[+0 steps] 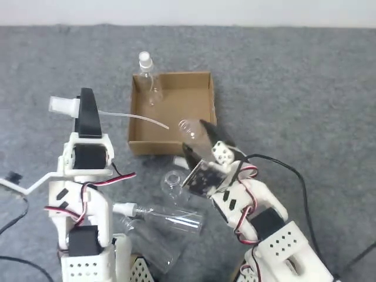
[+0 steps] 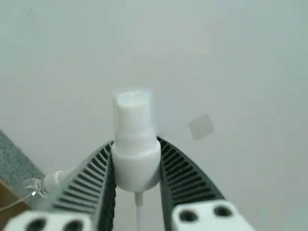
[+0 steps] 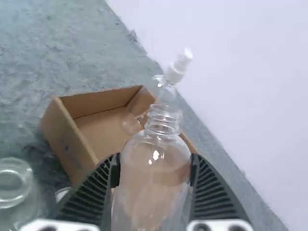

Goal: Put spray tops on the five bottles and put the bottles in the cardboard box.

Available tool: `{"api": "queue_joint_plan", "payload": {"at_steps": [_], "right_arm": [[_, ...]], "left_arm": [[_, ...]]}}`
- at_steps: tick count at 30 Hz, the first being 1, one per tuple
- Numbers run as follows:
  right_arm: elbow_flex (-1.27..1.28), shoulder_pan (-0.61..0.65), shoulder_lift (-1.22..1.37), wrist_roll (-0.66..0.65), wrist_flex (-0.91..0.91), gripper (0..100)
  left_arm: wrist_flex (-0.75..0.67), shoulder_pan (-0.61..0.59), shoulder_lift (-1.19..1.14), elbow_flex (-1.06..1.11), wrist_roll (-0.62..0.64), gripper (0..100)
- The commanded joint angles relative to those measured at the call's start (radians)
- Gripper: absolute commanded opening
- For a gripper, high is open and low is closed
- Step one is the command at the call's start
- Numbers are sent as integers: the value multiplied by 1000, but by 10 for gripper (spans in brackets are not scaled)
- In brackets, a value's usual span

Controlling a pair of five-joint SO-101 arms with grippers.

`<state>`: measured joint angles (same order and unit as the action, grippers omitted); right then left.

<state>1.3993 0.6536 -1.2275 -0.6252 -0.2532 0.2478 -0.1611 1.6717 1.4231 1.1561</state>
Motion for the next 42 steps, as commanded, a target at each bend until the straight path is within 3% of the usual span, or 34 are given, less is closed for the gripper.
{"api": "queue_joint_plan", "payload": {"at_steps": [1, 13, 21, 31, 42], "right_arm": [[-9, 35, -28, -54, 27, 54], [-11, 38, -28, -52, 28, 54], [-8, 39, -28, -49, 28, 54], [-6, 44, -28, -49, 28, 54], [-5, 44, -28, -48, 28, 54]], "left_arm": [[3, -2, 11, -8, -14, 11], [0, 64, 9, 16, -123, 11], [-2, 64, 9, 16, -127, 11], [-192, 64, 9, 104, -198, 11], [-201, 72, 8, 116, -198, 11]]}}
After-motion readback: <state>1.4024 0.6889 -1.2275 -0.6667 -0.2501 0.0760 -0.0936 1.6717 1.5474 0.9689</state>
